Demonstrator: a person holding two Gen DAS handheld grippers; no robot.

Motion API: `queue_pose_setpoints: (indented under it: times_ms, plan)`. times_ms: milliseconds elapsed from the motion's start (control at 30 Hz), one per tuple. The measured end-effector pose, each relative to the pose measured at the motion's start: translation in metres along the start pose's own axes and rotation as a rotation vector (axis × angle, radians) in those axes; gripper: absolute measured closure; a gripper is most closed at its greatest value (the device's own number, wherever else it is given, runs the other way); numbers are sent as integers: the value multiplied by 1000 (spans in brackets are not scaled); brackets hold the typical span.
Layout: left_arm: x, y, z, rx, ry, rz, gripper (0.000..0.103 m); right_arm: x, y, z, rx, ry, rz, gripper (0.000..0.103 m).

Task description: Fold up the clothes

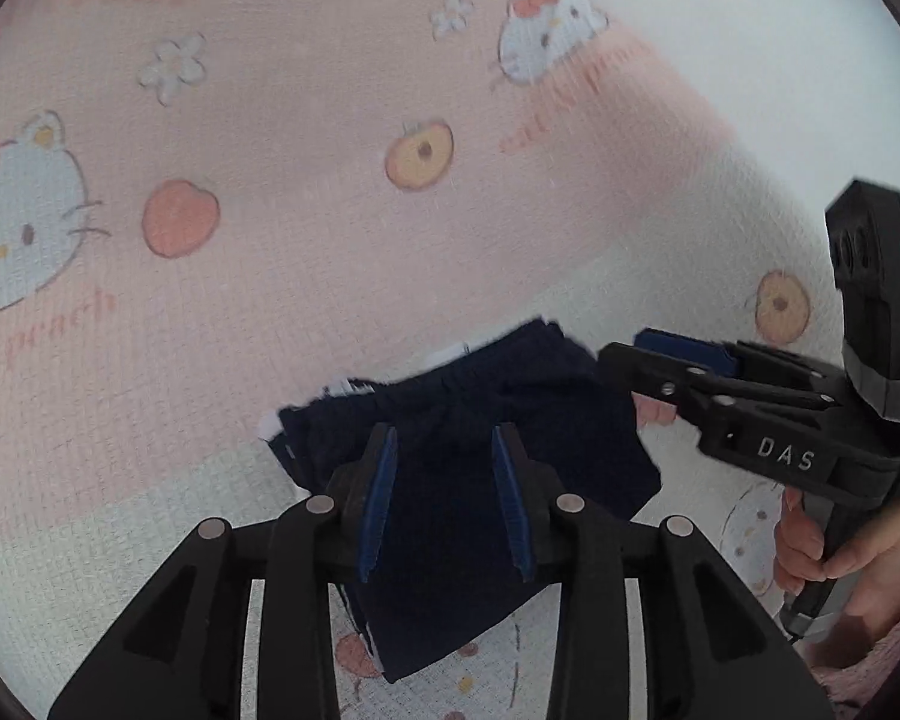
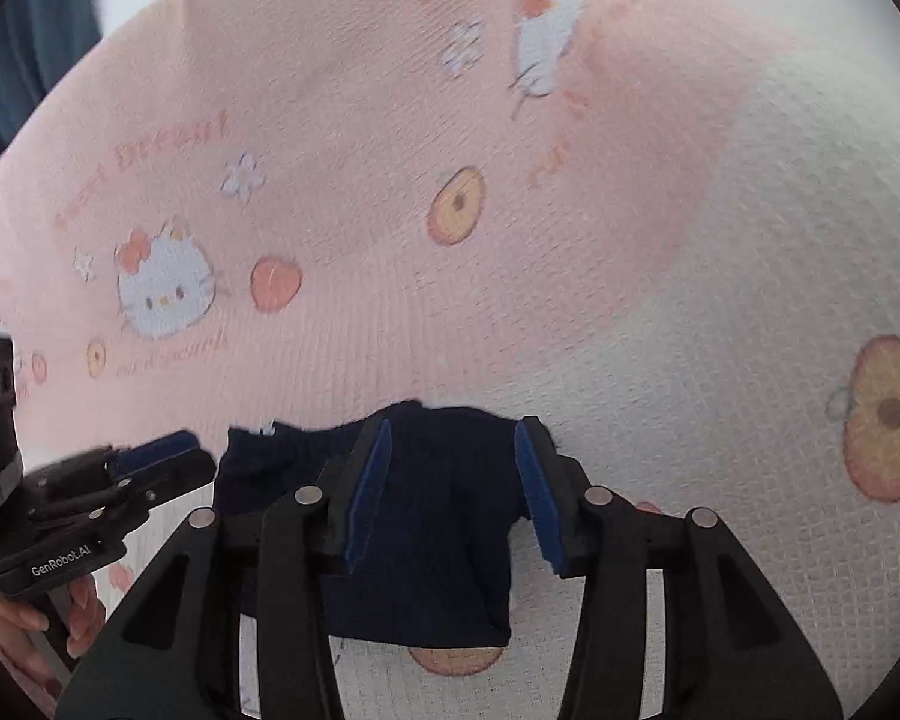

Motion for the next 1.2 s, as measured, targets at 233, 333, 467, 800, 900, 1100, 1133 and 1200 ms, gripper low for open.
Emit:
queue_pose_setpoints:
  times_ms: [233, 333, 467, 800, 900, 1100, 1133, 1200]
  plan:
    - [9, -13, -20, -66, -26, -9, 67, 14, 23, 13, 8, 93, -103, 62]
    - [14, -36, -20, -87, -5, 6, 65, 9, -5, 3, -30, 107, -47, 59]
    - [22, -58, -40, -119, -62, 8, 65, 6, -30, -40, -68, 70, -42, 56]
    - [38, -167, -137, -338, -254, 49, 46, 43, -70, -186, -89, -81, 2, 7]
    - [49, -220, -160, -439, -278, 120, 44, 56, -70, -225, -117, -82, -37, 6]
    - [76, -312, -190, -602, -301, 173, 43, 72, -99, -297, -133, -69, -24, 6]
    - [81, -325, -192, -612, -303, 175, 43, 70, -106, -307, -132, -71, -18, 6]
    - [94, -351, -194, -616, -315, 182, 43, 70, -123, -325, -144, -84, 1, 5]
Point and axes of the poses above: each gripper's, at about its wrist camera, not at the fingertips, and y roughly the way its jaws point, z to its right, x to its underside, the point moved 2 cm from there along y, roughly the way its jaws point, and after that the axes turned 1 degree about -y, right-handed, at the moved point
